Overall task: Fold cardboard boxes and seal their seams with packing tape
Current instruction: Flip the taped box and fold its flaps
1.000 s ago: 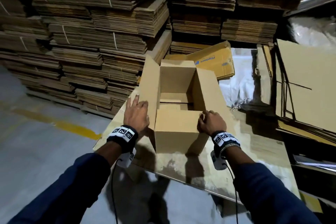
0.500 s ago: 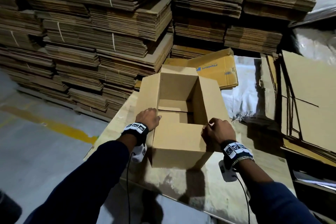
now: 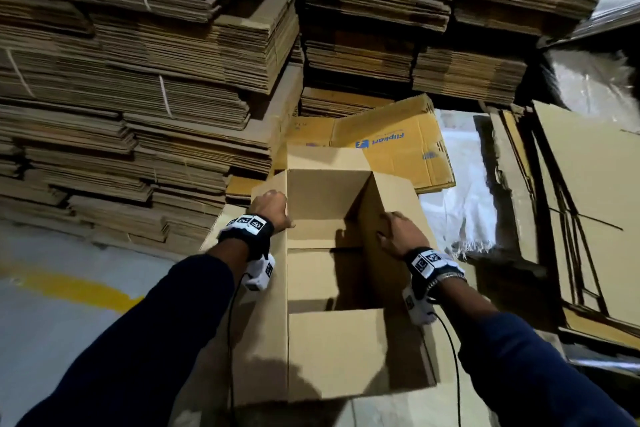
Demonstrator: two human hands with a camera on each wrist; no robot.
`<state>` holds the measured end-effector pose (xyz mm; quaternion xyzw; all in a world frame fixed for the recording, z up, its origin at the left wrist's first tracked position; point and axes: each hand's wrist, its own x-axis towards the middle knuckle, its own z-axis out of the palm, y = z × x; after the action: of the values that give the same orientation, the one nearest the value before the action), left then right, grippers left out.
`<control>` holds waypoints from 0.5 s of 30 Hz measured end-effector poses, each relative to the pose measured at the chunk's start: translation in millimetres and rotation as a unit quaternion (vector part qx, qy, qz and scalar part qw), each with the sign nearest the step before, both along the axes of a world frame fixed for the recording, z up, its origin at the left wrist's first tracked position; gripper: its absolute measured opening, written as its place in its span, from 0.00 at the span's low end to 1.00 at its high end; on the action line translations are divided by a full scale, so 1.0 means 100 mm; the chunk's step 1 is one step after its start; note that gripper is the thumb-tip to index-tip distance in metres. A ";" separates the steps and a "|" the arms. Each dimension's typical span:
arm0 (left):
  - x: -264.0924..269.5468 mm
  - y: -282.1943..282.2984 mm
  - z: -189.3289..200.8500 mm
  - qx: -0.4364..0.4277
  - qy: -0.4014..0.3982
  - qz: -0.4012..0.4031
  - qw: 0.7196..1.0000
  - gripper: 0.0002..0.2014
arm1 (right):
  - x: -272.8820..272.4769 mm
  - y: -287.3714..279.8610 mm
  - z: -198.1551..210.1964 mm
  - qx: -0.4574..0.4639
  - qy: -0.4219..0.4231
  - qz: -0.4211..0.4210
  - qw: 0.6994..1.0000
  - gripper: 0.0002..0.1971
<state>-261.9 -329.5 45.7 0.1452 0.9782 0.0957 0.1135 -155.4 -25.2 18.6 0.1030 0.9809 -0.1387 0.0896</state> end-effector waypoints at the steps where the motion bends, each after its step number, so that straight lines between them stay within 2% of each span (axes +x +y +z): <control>1: -0.06 -0.01 -0.01 0.001 -0.012 -0.004 1.000 0.24 | -0.15 0.01 -0.01 0.002 -0.001 0.001 1.000 0.33; 6: -0.36 -0.11 -0.15 0.025 -0.033 -0.028 0.999 0.25 | -0.91 -0.03 -0.03 -0.023 -0.003 -0.018 1.000 0.34; 8: -0.44 -0.12 -0.20 0.030 -0.048 -0.028 0.998 0.22 | -1.19 -0.07 -0.04 -0.052 0.002 -0.040 0.998 0.37; 11: -0.51 -0.08 -0.23 0.026 -0.060 -0.008 0.998 0.24 | -1.58 -0.13 -0.04 -0.096 0.003 -0.080 0.992 0.43; 13: -0.52 -0.05 -0.24 0.014 -0.061 0.009 0.998 0.24 | -1.80 -0.16 -0.02 -0.136 0.013 -0.124 0.983 0.46; 15: -0.53 -0.05 -0.28 0.012 -0.062 0.023 0.998 0.26 | -1.98 -0.16 0.00 -0.215 0.023 -0.185 0.959 0.49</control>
<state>-315.0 -334.5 18.0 0.1179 0.9711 0.1193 0.1700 -353.4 -41.2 19.0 0.2579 0.8936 -0.3625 0.0600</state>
